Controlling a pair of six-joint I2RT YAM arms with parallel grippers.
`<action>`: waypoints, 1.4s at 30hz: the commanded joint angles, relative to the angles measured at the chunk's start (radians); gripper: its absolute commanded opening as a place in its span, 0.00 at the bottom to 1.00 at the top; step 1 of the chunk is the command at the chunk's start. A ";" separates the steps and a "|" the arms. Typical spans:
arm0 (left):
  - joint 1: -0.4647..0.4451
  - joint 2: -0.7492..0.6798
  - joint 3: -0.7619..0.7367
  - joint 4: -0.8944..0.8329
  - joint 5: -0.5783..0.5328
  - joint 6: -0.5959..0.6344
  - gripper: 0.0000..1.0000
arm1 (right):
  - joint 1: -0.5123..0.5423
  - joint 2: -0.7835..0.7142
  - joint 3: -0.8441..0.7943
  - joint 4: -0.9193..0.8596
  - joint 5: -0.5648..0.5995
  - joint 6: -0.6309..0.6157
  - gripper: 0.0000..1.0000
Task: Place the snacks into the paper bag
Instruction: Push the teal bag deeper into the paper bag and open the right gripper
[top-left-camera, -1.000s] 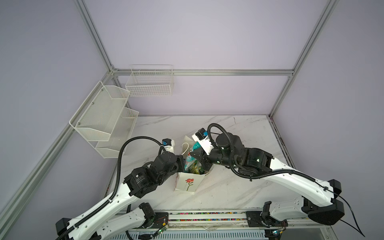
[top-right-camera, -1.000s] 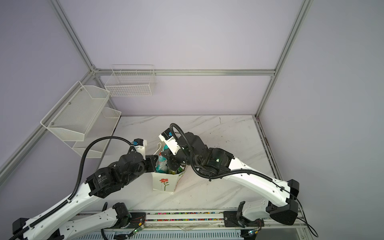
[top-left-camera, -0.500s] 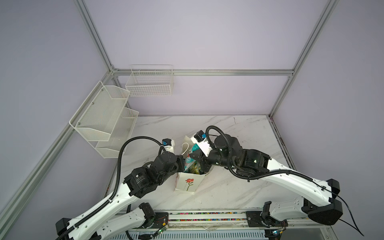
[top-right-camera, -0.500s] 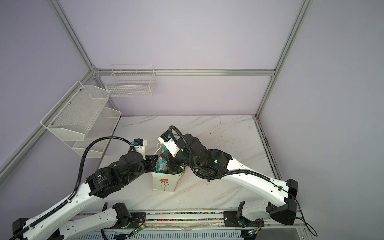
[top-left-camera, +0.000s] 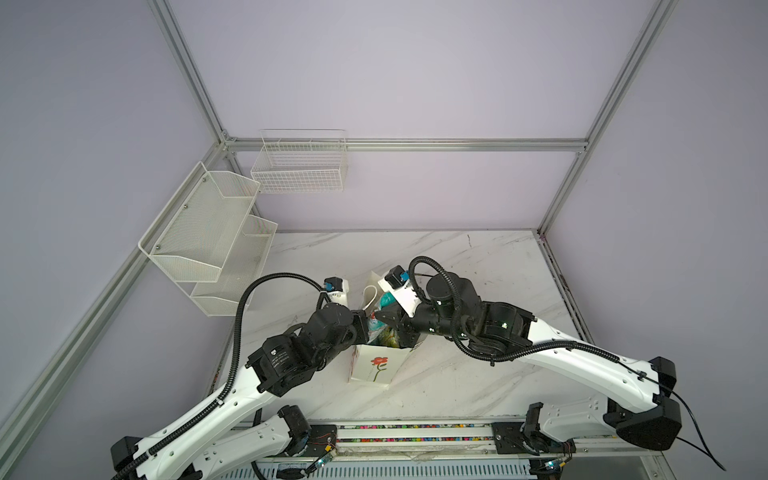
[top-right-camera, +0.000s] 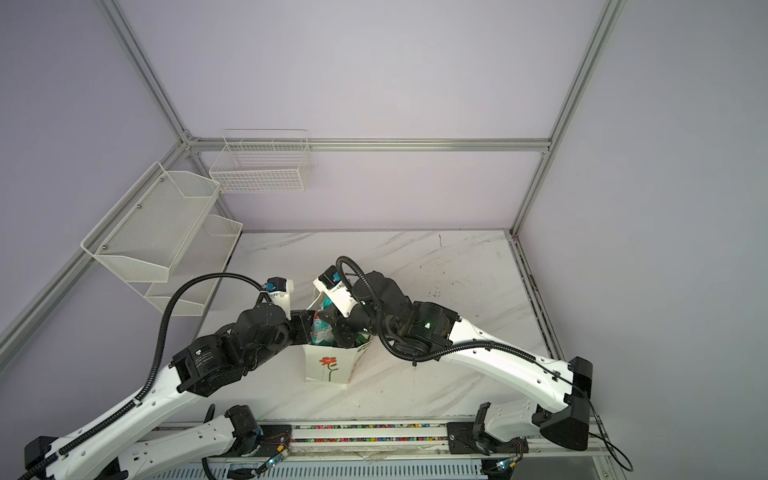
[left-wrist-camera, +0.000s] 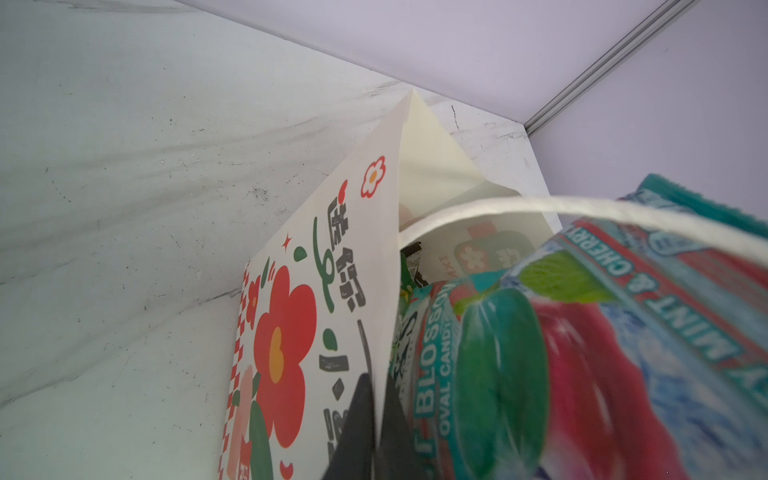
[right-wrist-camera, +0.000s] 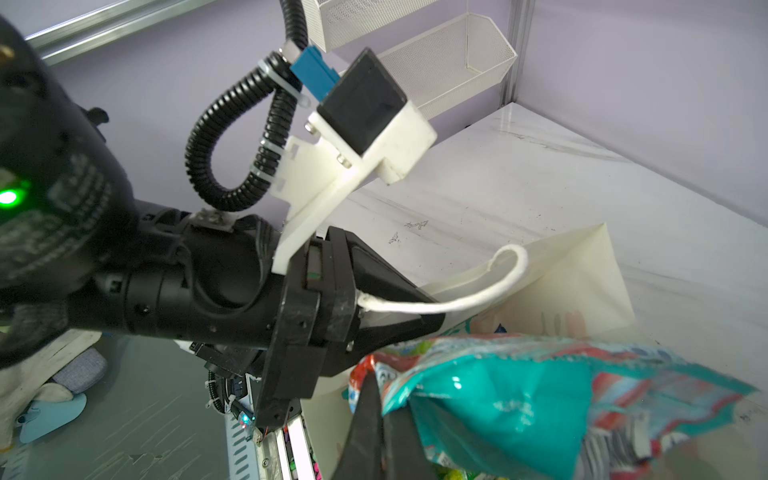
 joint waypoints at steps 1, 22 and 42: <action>-0.002 -0.019 0.023 0.034 0.012 0.003 0.00 | -0.007 -0.039 -0.005 0.086 -0.026 -0.022 0.00; -0.003 -0.026 0.019 0.033 0.007 0.002 0.00 | -0.088 -0.087 -0.070 0.148 -0.142 -0.005 0.00; -0.002 -0.027 0.017 0.033 0.001 0.003 0.00 | -0.210 -0.079 -0.111 0.230 -0.348 0.032 0.00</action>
